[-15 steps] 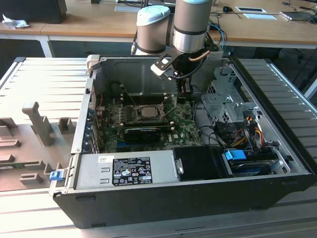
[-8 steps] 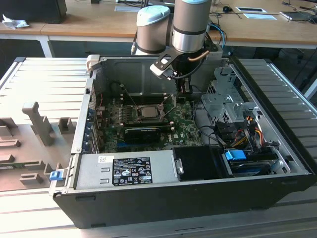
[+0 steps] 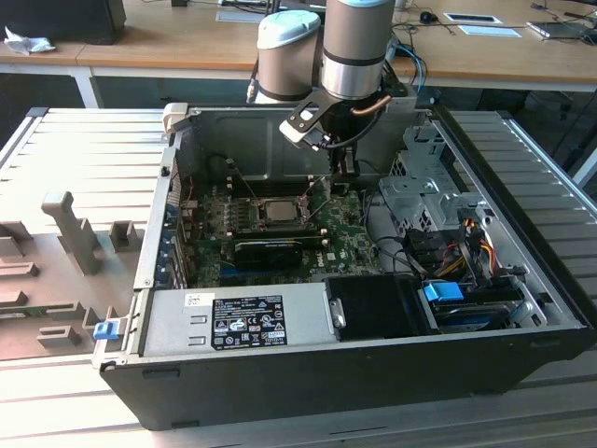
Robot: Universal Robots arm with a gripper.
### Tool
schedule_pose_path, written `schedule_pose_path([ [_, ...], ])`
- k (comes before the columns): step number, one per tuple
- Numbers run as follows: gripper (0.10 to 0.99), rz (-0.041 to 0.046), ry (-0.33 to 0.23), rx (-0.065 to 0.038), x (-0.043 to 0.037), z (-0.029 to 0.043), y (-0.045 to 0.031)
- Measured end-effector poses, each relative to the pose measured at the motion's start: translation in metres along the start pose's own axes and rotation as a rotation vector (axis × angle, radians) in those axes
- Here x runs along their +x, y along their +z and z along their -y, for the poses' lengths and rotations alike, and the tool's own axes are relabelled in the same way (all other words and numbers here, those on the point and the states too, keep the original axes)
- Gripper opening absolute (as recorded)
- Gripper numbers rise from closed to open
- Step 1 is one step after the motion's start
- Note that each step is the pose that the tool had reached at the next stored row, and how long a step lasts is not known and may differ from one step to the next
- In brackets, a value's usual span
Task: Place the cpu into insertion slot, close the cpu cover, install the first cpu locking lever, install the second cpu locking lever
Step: 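Close the cpu cover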
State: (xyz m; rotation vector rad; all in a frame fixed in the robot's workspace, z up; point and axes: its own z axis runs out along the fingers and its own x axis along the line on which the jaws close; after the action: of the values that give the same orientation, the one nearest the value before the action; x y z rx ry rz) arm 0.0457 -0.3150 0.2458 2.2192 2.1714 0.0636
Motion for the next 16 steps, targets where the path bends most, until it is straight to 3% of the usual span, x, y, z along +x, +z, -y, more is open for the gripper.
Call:
schedule_pose_path([
  [16,0.106,0.0000,0.000,0.000,-0.0001,0.0044,-0.0002],
])
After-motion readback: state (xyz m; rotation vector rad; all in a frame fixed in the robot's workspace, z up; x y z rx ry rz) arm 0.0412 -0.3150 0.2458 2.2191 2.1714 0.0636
